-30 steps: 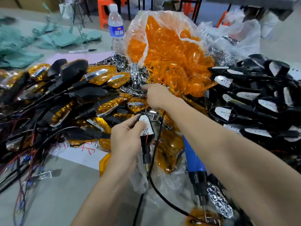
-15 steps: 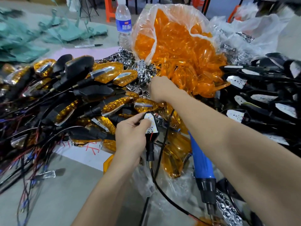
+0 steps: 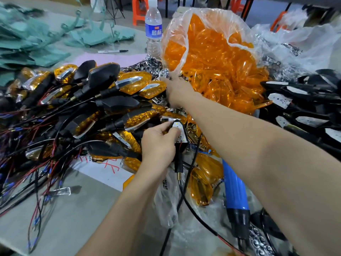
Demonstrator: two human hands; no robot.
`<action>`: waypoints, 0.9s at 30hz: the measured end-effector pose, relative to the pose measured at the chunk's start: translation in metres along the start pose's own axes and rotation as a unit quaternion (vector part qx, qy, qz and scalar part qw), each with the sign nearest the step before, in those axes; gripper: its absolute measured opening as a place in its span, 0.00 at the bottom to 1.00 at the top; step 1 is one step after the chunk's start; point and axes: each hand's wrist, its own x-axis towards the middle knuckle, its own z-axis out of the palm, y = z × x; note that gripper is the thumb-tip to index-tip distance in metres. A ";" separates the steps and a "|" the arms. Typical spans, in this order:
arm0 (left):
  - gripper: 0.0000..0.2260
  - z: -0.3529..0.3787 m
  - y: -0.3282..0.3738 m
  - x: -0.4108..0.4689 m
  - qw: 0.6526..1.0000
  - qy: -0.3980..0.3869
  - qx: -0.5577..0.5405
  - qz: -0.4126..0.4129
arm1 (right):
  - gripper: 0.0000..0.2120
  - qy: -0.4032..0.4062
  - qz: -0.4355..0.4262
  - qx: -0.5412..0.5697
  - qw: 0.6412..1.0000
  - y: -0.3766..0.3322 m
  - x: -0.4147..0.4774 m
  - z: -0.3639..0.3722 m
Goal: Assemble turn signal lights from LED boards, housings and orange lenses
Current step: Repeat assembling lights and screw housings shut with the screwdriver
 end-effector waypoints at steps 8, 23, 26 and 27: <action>0.20 -0.002 -0.005 0.003 0.999 -0.021 -0.014 -0.021 | 0.06 0.062 0.019 -0.034 0.997 0.008 -0.030 -0.005; 0.17 -0.004 0.000 0.000 0.999 -0.019 0.023 -0.015 | 0.12 0.149 0.051 0.076 0.985 -0.001 -0.040 0.000; 0.19 -0.002 0.001 -0.002 0.999 -0.026 0.014 -0.021 | 0.14 0.172 0.101 0.153 0.968 0.014 -0.062 0.001; 0.20 -0.001 0.002 -0.003 0.999 -0.026 0.013 -0.020 | 0.13 0.189 0.121 0.203 0.953 0.021 -0.072 -0.001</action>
